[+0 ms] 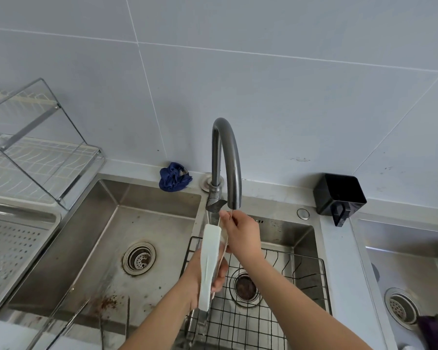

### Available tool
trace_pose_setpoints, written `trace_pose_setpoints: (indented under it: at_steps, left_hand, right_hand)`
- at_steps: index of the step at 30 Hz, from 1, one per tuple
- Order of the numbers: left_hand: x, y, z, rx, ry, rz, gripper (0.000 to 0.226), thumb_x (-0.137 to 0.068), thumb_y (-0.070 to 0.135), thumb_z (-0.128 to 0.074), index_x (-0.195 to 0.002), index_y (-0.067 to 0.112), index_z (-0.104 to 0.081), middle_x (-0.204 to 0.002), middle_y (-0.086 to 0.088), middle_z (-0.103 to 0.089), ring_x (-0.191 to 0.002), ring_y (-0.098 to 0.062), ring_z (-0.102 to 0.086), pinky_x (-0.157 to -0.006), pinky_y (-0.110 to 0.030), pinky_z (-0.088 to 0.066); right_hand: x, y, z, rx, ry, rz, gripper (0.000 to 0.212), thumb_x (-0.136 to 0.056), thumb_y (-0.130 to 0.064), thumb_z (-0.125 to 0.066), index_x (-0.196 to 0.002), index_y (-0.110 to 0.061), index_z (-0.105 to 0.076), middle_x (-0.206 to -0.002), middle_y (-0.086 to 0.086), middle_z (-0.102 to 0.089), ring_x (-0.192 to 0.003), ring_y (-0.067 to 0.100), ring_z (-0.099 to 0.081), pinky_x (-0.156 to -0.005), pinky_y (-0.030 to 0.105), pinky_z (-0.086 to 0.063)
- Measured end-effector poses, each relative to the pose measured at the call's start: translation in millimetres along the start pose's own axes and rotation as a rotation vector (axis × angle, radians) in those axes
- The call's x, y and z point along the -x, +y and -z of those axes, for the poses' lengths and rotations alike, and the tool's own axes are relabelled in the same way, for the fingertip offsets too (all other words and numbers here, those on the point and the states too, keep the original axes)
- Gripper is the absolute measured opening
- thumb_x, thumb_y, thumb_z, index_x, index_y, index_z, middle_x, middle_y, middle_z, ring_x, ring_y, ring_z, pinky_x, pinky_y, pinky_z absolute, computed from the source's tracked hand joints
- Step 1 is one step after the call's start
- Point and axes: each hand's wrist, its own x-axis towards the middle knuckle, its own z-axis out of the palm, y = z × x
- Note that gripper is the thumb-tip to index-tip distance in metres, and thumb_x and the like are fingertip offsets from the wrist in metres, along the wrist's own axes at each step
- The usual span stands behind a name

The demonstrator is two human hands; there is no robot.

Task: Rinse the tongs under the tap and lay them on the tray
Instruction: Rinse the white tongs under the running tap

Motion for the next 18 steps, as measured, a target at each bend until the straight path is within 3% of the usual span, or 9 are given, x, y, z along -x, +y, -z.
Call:
trace_pose_setpoints:
  at_steps: [2, 4, 6, 10, 13, 16, 18]
  left_hand:
    - [1.2, 3.2, -0.6, 0.008, 0.000, -0.006, 0.044, -0.102, 0.035, -0.051, -0.066, 0.022, -0.073, -0.057, -0.012, -0.056, -0.029, -0.019, -0.044, -0.035, -0.015, -0.031]
    - [1.2, 7.8, 3.0, -0.007, 0.031, -0.007, 0.042, -0.102, 0.030, -0.049, -0.071, 0.017, -0.073, -0.057, -0.012, -0.054, -0.031, -0.018, -0.042, -0.036, -0.015, -0.030]
    - [1.0, 9.8, 6.4, -0.026, 0.070, -0.022, 0.036, -0.103, 0.024, -0.045, -0.084, 0.010, -0.071, -0.058, -0.013, -0.053, -0.033, -0.018, -0.041, -0.036, -0.016, -0.029]
    - [2.7, 4.5, 2.5, -0.015, 0.137, -0.071, 0.030, -0.104, 0.017, -0.038, -0.105, 0.000, -0.064, -0.060, -0.013, -0.053, -0.035, -0.016, -0.040, -0.033, -0.018, -0.031]
    - [3.5, 4.9, 4.0, -0.002, 0.155, -0.080, 0.033, -0.104, 0.019, -0.038, -0.110, -0.002, -0.064, -0.061, -0.015, -0.053, -0.034, -0.017, -0.040, -0.033, -0.017, -0.031]
    - [4.5, 8.4, 11.7, 0.026, 0.095, -0.064, 0.032, -0.102, 0.029, -0.047, -0.102, 0.003, -0.066, -0.058, -0.014, -0.053, -0.032, -0.018, -0.040, -0.034, -0.016, -0.029]
    - [4.0, 7.9, 14.5, 0.041, 0.028, -0.075, 0.034, -0.094, 0.038, -0.060, -0.102, 0.004, -0.063, -0.058, -0.013, -0.053, -0.031, -0.018, -0.042, -0.036, -0.016, -0.031]
  right_hand:
    - [1.0, -0.4, -1.1, -0.001, -0.064, -0.009, 0.023, -0.100, -0.025, -0.060, -0.079, -0.018, -0.066, -0.065, -0.001, -0.064, -0.063, 0.028, -0.061, -0.060, 0.052, -0.059]
    - [4.5, 2.3, -1.0, -0.061, -0.138, -0.037, 0.014, -0.095, -0.012, -0.059, -0.095, -0.019, -0.070, -0.077, 0.009, -0.068, -0.066, 0.026, -0.064, -0.053, 0.046, -0.058]
    - [4.1, 3.5, 0.1, -0.068, -0.113, -0.036, 0.018, -0.097, -0.014, -0.059, -0.090, -0.026, -0.070, -0.074, 0.008, -0.070, -0.060, 0.022, -0.064, -0.048, 0.033, -0.052]
    - [-1.9, 3.5, -4.5, 0.012, 0.035, -0.051, 0.042, -0.103, -0.026, -0.057, -0.061, -0.021, -0.056, -0.057, 0.003, -0.060, -0.052, 0.019, -0.058, -0.049, 0.032, -0.047]
    - [0.8, 7.3, -11.0, -0.286, -0.082, -0.158, 0.028, -0.099, -0.017, -0.061, -0.078, -0.001, -0.068, -0.063, 0.011, -0.058, -0.055, 0.019, -0.051, -0.047, 0.027, -0.044]
    - [-2.3, 5.9, -6.0, -0.482, -0.203, -0.195, 0.012, -0.095, -0.008, -0.065, -0.094, -0.007, -0.076, -0.073, 0.013, -0.065, -0.060, 0.024, -0.056, -0.050, 0.032, -0.047]
    - [-6.5, 6.1, -4.6, -0.502, -0.197, -0.190, 0.014, -0.097, -0.015, -0.067, -0.092, -0.005, -0.075, -0.069, 0.012, -0.063, -0.057, 0.024, -0.055, -0.049, 0.032, -0.047]
